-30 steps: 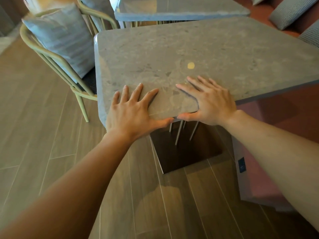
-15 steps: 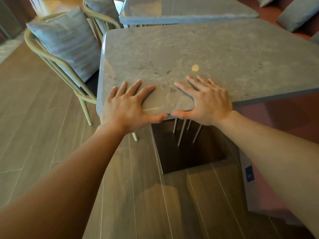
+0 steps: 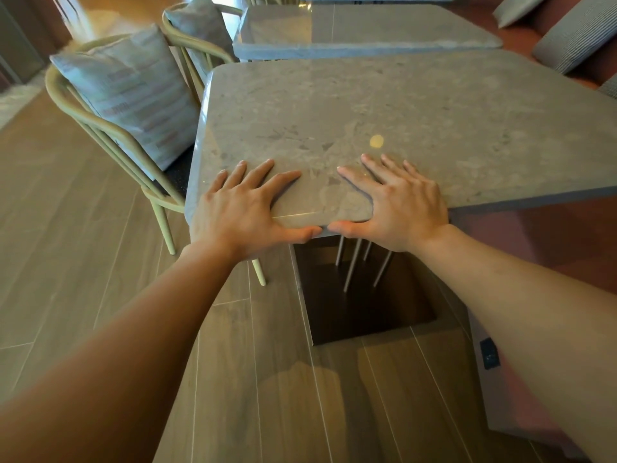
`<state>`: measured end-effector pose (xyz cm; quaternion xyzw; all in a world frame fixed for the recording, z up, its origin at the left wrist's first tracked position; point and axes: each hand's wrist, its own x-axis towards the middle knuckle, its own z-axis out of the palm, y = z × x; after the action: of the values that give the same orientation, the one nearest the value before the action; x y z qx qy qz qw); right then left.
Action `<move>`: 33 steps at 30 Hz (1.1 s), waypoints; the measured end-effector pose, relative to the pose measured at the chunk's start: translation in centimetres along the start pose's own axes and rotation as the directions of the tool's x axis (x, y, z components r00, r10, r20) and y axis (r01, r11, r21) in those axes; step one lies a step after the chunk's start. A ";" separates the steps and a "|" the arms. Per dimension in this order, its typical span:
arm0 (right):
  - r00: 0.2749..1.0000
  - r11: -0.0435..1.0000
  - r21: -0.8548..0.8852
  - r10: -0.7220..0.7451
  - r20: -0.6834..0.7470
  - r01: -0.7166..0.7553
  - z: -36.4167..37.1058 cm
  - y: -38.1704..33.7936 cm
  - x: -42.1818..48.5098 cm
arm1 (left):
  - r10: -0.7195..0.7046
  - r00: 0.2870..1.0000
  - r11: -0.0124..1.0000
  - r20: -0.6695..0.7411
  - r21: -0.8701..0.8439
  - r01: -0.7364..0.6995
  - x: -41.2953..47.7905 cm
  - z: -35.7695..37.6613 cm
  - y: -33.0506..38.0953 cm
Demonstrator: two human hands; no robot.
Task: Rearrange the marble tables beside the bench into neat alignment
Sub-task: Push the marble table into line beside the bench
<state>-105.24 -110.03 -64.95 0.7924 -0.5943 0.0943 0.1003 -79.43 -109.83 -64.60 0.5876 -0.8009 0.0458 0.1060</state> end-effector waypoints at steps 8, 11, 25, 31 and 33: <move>1.000 1.000 0.004 0.024 0.003 -0.024 0.3 -0.6 1.5 | 0.009 1.000 1.000 -0.007 -0.024 -0.009 1.6 0.2 -1.4; 1.000 1.000 0.000 0.028 -0.004 -0.028 0.6 -0.8 2.1 | 0.016 1.000 0.999 -0.005 -0.029 -0.017 2.1 0.3 -1.9; 0.998 0.998 -0.024 0.060 0.000 -0.060 0.9 -1.5 3.8 | 0.041 0.999 0.998 -0.017 -0.041 -0.042 4.0 0.8 -3.7; 0.997 0.997 -0.030 0.073 0.012 -0.072 0.8 -1.8 4.4 | 0.048 0.999 0.998 -0.015 -0.047 -0.049 4.7 0.8 -4.3; 0.997 0.997 -0.025 0.076 0.016 -0.076 0.8 -2.0 4.7 | 0.049 0.999 0.998 -0.014 -0.049 -0.050 4.9 0.8 -4.6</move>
<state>-101.98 -114.00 -64.56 0.7687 -0.6260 0.0839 0.1011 -76.59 -115.96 -64.53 0.5644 -0.8154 0.0324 0.1245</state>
